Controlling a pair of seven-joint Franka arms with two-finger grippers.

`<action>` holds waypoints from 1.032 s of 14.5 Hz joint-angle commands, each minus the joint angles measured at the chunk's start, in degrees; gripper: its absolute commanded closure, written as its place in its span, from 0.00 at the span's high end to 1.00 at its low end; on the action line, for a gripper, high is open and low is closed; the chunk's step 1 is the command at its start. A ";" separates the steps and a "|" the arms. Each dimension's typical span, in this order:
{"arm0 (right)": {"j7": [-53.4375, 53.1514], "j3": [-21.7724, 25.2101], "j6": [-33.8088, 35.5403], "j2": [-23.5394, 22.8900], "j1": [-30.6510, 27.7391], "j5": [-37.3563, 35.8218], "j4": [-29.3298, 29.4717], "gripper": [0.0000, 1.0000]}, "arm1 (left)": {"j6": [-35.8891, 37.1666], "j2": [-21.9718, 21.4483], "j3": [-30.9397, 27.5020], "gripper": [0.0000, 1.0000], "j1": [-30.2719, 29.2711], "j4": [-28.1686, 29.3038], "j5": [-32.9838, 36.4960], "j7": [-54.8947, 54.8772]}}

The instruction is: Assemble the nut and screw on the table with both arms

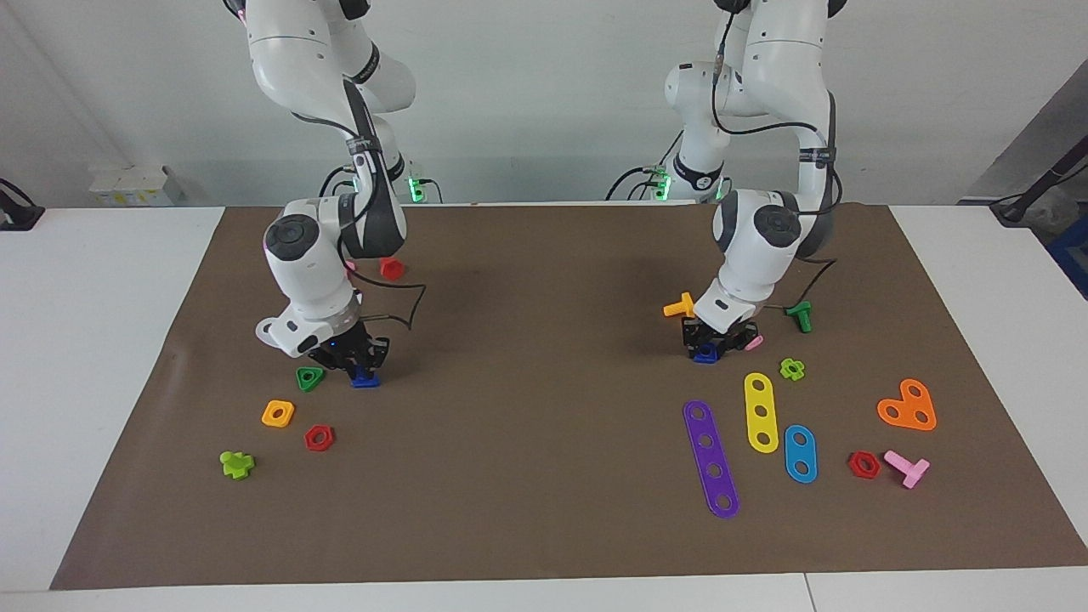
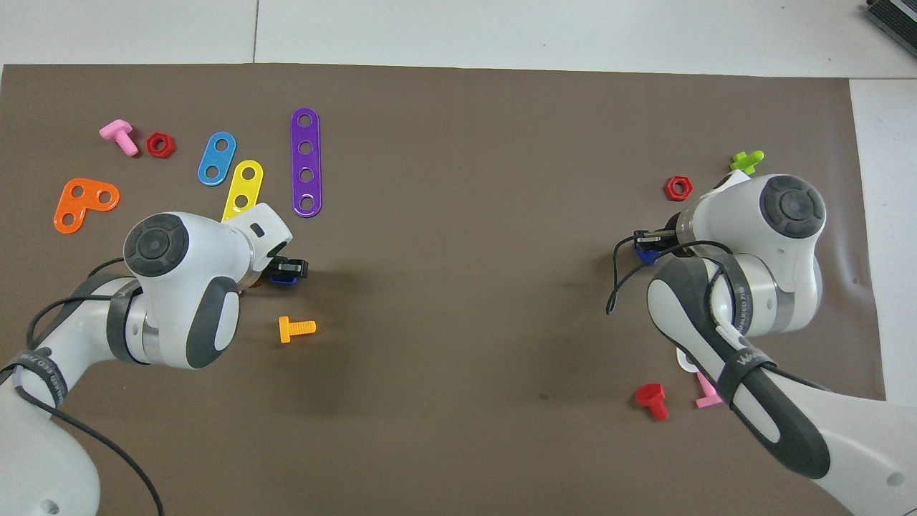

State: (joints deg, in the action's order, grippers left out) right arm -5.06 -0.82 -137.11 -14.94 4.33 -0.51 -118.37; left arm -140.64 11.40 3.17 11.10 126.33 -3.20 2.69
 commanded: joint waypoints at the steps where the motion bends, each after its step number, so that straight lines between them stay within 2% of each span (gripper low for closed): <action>1: 1.98 -0.33 -0.88 0.17 -0.55 1.30 -0.73 0.00 | 1.86 -0.06 -0.71 0.03 0.94 -0.55 -0.58 0.21; 2: 1.81 -0.33 -0.44 0.44 -0.55 1.30 -0.81 0.00 | 2.73 0.12 -0.71 0.00 0.94 -1.51 -0.58 0.29; 6: -4.59 -0.68 4.30 1.14 3.04 1.30 2.08 0.00 | 10.19 0.29 -0.80 0.00 1.03 -7.13 -0.40 0.73; 11: -24.36 -0.77 2.74 0.35 15.51 1.30 5.86 0.00 | 20.13 0.29 -0.98 0.00 0.59 -14.69 -0.23 2.14; 15: -33.51 -0.77 2.03 0.61 22.99 1.30 5.60 0.00 | 21.46 0.29 -0.98 0.00 0.42 -16.46 -0.23 2.66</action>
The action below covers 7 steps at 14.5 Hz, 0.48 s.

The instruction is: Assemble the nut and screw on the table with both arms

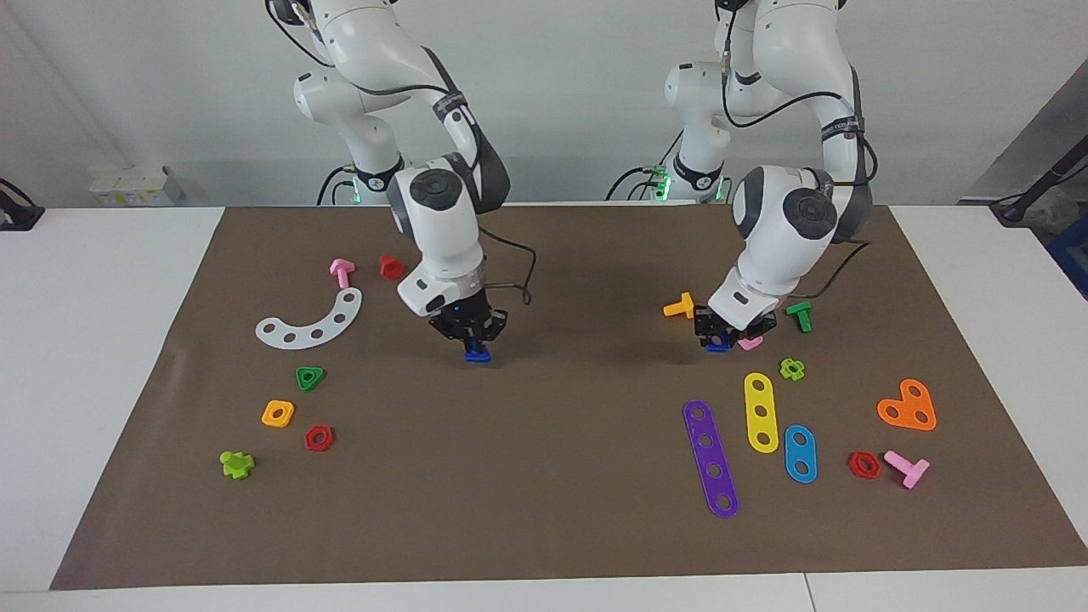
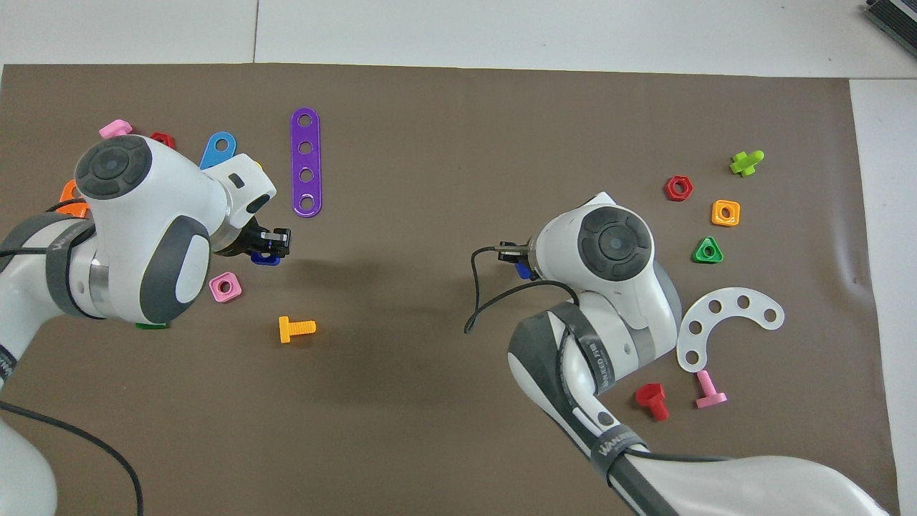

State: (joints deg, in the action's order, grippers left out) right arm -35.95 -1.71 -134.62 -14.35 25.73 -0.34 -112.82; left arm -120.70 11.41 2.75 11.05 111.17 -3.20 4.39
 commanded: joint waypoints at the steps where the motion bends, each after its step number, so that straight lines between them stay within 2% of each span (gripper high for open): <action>1: -3.85 0.22 -0.72 -0.15 3.34 1.04 0.05 0.00 | 1.52 0.28 -0.55 0.00 0.64 -1.48 -0.31 1.93; 5: -8.86 0.22 -1.34 -1.12 6.51 0.43 0.32 0.00 | 1.08 0.37 -0.55 0.00 3.78 -2.01 -0.14 10.61; 7: -10.63 0.22 -3.79 -2.78 7.57 -0.01 0.32 0.00 | 1.17 0.37 -0.55 0.00 5.03 -2.54 0.65 15.72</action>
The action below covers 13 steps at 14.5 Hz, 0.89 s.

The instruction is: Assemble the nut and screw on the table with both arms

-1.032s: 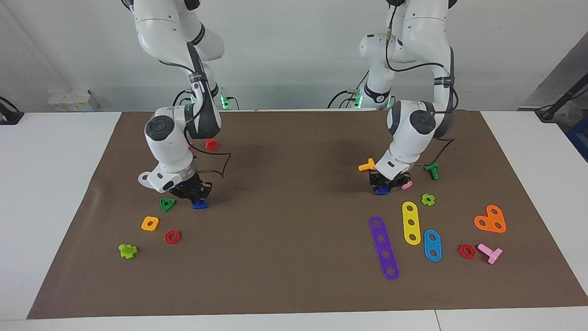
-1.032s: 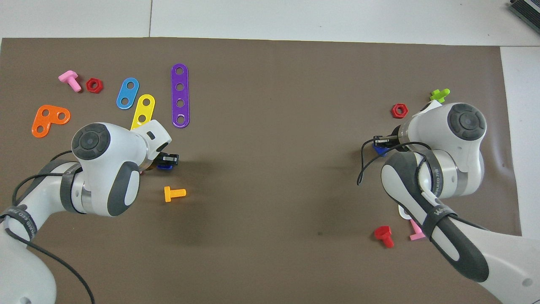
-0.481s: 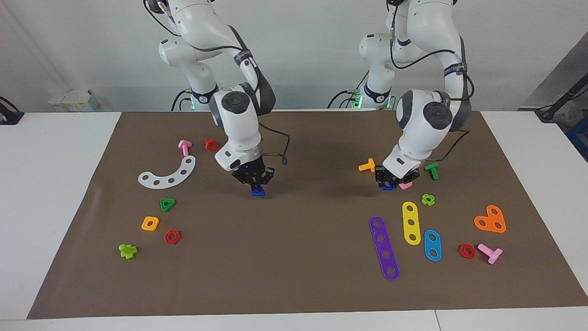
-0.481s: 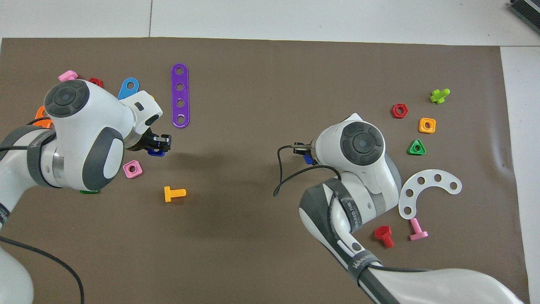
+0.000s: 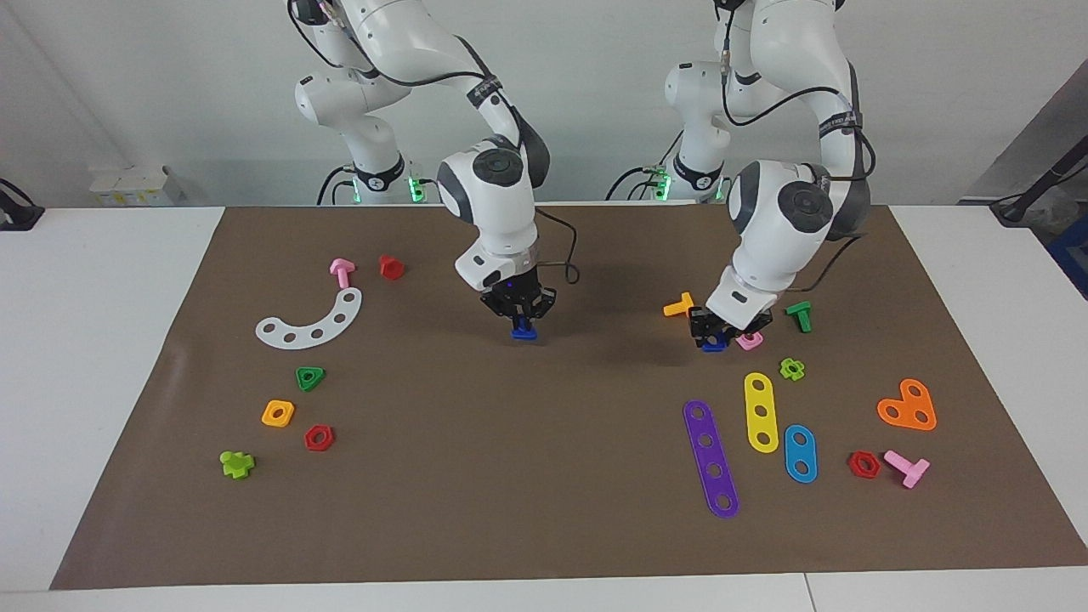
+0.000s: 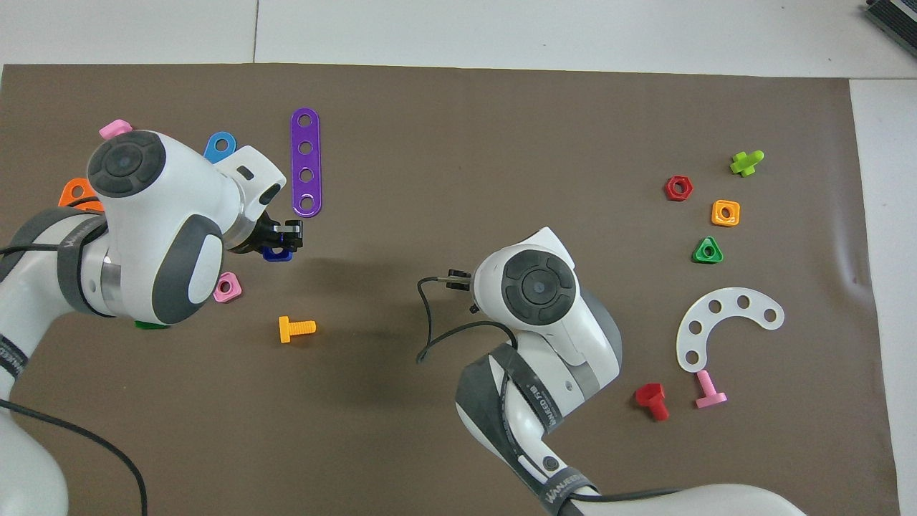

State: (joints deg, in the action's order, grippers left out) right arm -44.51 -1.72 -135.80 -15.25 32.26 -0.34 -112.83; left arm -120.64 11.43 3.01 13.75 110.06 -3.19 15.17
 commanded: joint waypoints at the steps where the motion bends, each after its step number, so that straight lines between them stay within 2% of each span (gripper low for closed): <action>1: -2.42 0.23 -3.32 -2.33 1.57 -0.01 0.33 0.00 | 1.19 0.35 -0.73 0.00 3.38 -1.68 0.73 6.70; 3: -2.86 0.23 -3.33 -2.59 1.93 -0.01 0.34 0.00 | 0.76 0.35 -0.81 0.00 5.32 -1.77 0.82 11.35; 4: -2.86 0.23 -3.33 -2.68 2.02 -0.01 0.33 0.24 | 0.49 0.43 -0.81 0.00 6.98 -1.86 1.34 14.68; 5: -3.12 0.23 -2.98 -2.77 2.10 -0.01 0.25 0.75 | 0.40 0.43 -0.81 0.00 7.60 -2.21 1.95 17.32; 6: -3.73 0.23 -2.80 -2.51 2.11 -0.01 0.25 0.89 | 0.49 0.70 -0.73 0.00 8.13 -3.00 2.22 19.53; 7: -3.83 0.23 -2.37 -2.16 1.58 -0.01 0.25 0.97 | 0.32 0.78 -0.73 0.00 8.49 -3.53 2.22 21.29; 10: -3.48 0.40 -1.05 0.65 -0.08 -0.01 -0.11 0.98 | -0.30 1.58 -0.55 0.00 10.59 -5.37 1.87 27.00; 13: 0.54 0.40 0.53 3.98 -4.64 -0.01 -0.72 0.98 | -2.49 2.54 -0.55 0.00 14.10 -5.82 1.78 33.93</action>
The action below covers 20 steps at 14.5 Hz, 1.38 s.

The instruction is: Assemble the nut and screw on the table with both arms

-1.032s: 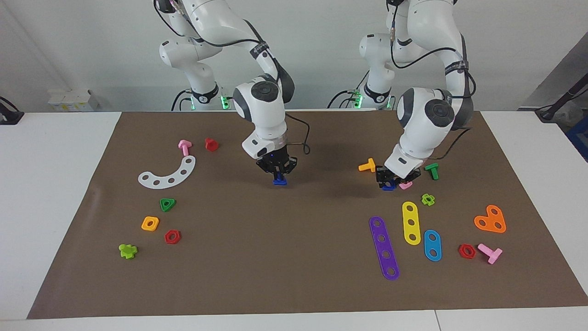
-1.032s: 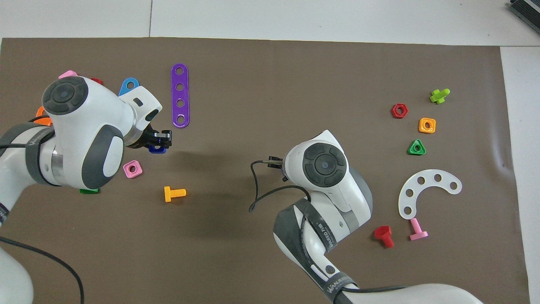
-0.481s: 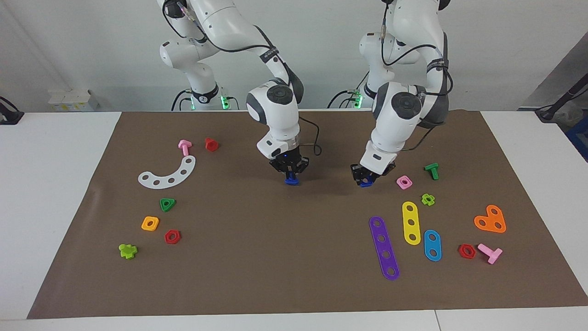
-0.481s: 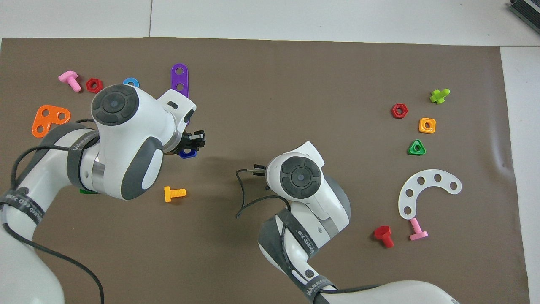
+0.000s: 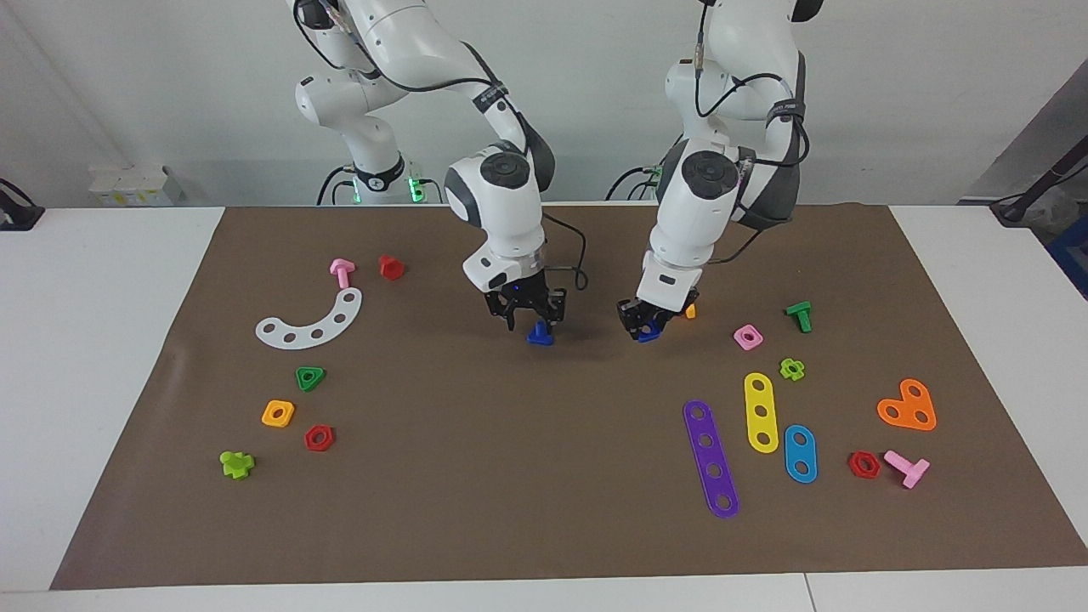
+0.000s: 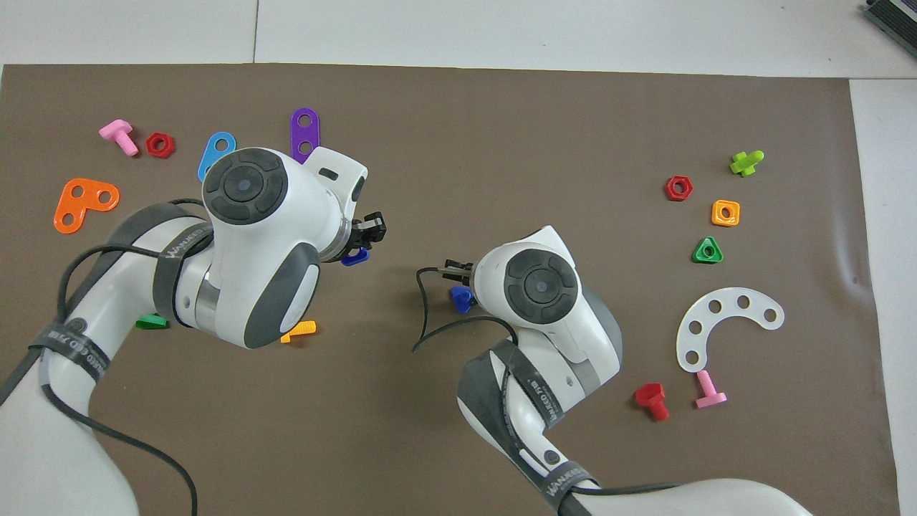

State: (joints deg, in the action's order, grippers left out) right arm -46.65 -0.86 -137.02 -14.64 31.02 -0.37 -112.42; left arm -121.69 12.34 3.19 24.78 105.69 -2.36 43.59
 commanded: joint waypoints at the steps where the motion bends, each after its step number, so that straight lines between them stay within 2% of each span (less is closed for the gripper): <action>1: 4.79 -0.46 2.54 4.87 -5.51 0.01 -1.40 0.98 | -2.67 2.16 -0.73 0.00 4.82 -1.36 1.04 9.02; 3: 7.09 -0.46 4.83 7.76 -9.11 0.01 -1.40 0.99 | -2.94 5.39 -0.82 0.00 8.34 -3.45 0.87 13.61; 5: 10.60 -0.54 7.55 11.63 -14.20 0.28 -1.40 0.99 | -2.94 9.70 -0.82 0.00 10.37 -7.93 1.04 17.83; 9: 22.27 -0.37 13.79 17.00 -22.83 1.15 -0.35 0.99 | -3.03 10.07 -0.64 0.00 13.18 -7.51 0.60 18.81; 14: 28.71 0.07 24.68 16.66 -27.49 1.07 10.36 0.99 | -3.04 10.77 -0.56 0.00 15.30 -4.88 0.43 20.22; 20: 34.77 -0.02 38.91 14.56 -31.19 0.45 23.10 0.99 | -1.81 11.21 -0.73 0.00 14.60 -8.12 -2.38 20.57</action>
State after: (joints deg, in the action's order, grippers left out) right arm -15.03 -0.30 -103.04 2.69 1.58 -0.35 -95.15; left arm -124.88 23.06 3.18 39.14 99.35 -3.66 63.53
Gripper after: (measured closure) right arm 0.009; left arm 0.533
